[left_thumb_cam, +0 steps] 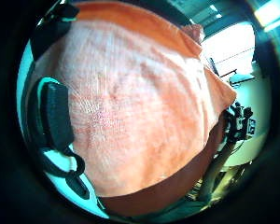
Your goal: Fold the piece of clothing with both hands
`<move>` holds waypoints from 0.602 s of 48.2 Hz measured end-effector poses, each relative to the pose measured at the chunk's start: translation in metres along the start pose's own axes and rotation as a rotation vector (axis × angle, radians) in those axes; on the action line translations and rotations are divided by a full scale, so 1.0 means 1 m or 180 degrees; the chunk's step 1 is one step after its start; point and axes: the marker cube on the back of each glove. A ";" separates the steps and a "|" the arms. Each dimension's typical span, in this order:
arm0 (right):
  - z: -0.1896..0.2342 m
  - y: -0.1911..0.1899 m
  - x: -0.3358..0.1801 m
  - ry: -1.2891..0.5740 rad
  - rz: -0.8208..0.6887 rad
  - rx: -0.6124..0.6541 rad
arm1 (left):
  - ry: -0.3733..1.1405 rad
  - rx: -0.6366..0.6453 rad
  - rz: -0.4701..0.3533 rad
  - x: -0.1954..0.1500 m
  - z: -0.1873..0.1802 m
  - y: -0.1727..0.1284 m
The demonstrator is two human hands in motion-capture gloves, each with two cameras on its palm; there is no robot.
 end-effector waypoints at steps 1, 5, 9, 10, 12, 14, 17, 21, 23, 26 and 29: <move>0.000 0.000 -0.001 -0.0015 0.0033 -0.0019 | 0.0027 -0.0092 -0.0003 0.000 0.002 0.002; 0.003 -0.014 -0.001 -0.0076 0.0080 0.0036 | 0.0101 -0.0291 0.0035 -0.001 0.005 0.002; 0.010 -0.008 -0.010 -0.0620 0.0224 -0.0565 | 0.0101 -0.0492 0.0041 -0.002 0.008 0.003; 0.010 -0.007 -0.010 -0.0710 0.0304 -0.0643 | 0.0096 -0.0522 0.0038 -0.003 0.009 0.003; 0.008 -0.006 -0.009 -0.0787 0.0483 -0.0621 | 0.0078 -0.0539 0.0027 -0.003 0.009 0.004; 0.006 -0.008 -0.004 -0.0811 0.0639 -0.0496 | 0.0058 -0.0542 0.0011 -0.004 0.009 0.004; 0.007 -0.012 0.000 -0.0944 0.0765 -0.0381 | 0.0063 -0.0531 0.0018 -0.004 0.009 0.003; 0.009 -0.015 0.001 -0.1286 0.0893 -0.0263 | 0.0099 -0.0473 0.0040 -0.003 0.010 0.000; 0.006 -0.015 -0.006 -0.1469 0.0851 -0.0156 | 0.0115 -0.0460 0.0037 -0.003 0.009 -0.001; 0.000 -0.013 -0.018 -0.1635 0.0811 -0.0088 | 0.0152 -0.0512 0.0034 -0.001 0.006 0.000; -0.005 -0.010 -0.033 -0.1727 0.0725 -0.0065 | 0.0103 -0.0623 -0.0013 -0.001 0.001 0.004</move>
